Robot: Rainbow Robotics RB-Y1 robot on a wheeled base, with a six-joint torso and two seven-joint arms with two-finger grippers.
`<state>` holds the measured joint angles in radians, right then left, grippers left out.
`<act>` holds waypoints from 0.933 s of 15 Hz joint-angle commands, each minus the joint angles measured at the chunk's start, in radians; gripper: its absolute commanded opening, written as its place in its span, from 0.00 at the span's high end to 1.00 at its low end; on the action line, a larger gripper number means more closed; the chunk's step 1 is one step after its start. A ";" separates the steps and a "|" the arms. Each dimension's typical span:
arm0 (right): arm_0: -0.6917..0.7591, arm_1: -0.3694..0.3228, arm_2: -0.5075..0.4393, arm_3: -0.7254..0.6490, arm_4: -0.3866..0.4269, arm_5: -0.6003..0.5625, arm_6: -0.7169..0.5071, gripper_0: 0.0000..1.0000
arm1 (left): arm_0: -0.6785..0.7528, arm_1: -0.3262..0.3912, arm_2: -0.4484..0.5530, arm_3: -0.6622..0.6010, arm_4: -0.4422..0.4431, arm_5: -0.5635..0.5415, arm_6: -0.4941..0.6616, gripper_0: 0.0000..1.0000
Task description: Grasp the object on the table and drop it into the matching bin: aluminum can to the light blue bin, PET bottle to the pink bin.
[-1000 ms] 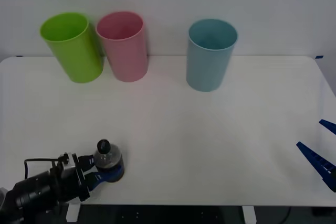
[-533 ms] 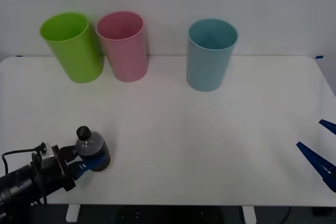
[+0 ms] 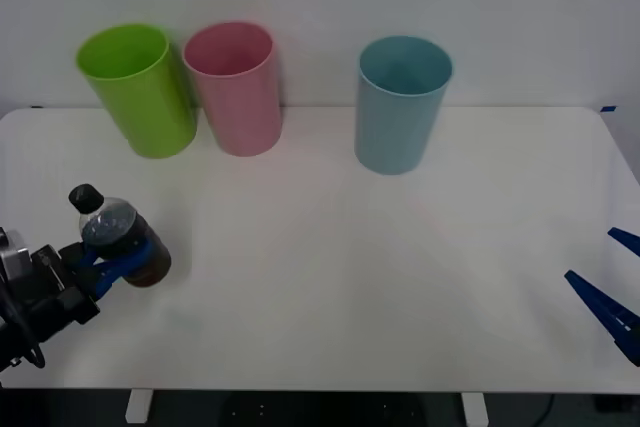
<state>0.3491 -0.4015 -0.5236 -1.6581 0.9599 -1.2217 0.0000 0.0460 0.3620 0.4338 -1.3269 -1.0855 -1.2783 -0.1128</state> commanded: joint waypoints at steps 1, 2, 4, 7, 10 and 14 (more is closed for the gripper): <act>0.000 0.000 0.000 0.000 0.000 0.000 0.000 0.00 | 0.000 0.000 -0.009 -0.040 0.049 0.094 0.022 1.00; 0.000 0.000 0.000 0.000 0.000 0.000 0.000 0.00 | 0.000 -0.002 -0.015 -0.060 0.059 0.129 0.028 1.00; 0.000 0.000 0.000 0.000 0.000 0.000 0.000 0.00 | 0.000 -0.002 -0.049 -0.112 0.091 0.228 0.047 1.00; 0.000 0.000 0.000 0.000 0.000 0.000 0.000 0.00 | -0.005 0.000 -0.093 -0.199 0.108 0.358 0.114 1.00; 0.000 0.000 0.000 0.000 0.000 0.000 0.000 0.00 | -0.023 0.000 -0.124 -0.287 0.107 0.461 0.226 1.00; 0.000 0.000 0.000 0.000 0.000 0.000 0.000 0.00 | -0.101 0.000 -0.158 -0.314 0.105 0.576 0.265 1.00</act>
<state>0.3491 -0.4015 -0.5236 -1.6581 0.9599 -1.2217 0.0000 -0.0367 0.3620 0.2826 -1.6410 -0.9796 -0.7263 0.1460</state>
